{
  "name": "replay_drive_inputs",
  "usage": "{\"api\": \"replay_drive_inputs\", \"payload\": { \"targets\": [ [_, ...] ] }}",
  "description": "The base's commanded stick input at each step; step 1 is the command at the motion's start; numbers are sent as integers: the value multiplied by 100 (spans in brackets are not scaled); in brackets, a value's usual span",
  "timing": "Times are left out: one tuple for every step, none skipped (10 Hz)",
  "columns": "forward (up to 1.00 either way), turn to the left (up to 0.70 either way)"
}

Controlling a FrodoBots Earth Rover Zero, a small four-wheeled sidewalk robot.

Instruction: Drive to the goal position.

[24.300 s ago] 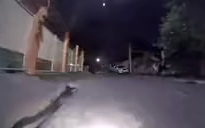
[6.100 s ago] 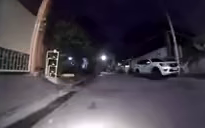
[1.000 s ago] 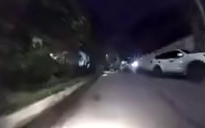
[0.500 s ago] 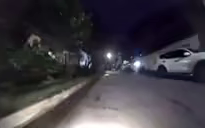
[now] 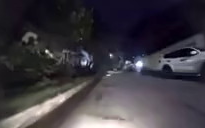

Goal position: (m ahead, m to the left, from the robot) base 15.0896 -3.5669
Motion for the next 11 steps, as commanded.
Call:
{"api": "replay_drive_inputs", "payload": {
  "targets": [
    [70,-5],
    [70,-22],
    [70,-35],
    [70,-35],
    [70,-35],
    [70,-35],
    [70,-35],
    [70,-35],
    [70,-25],
    [70,-9],
    [70,0]
  ]
}}
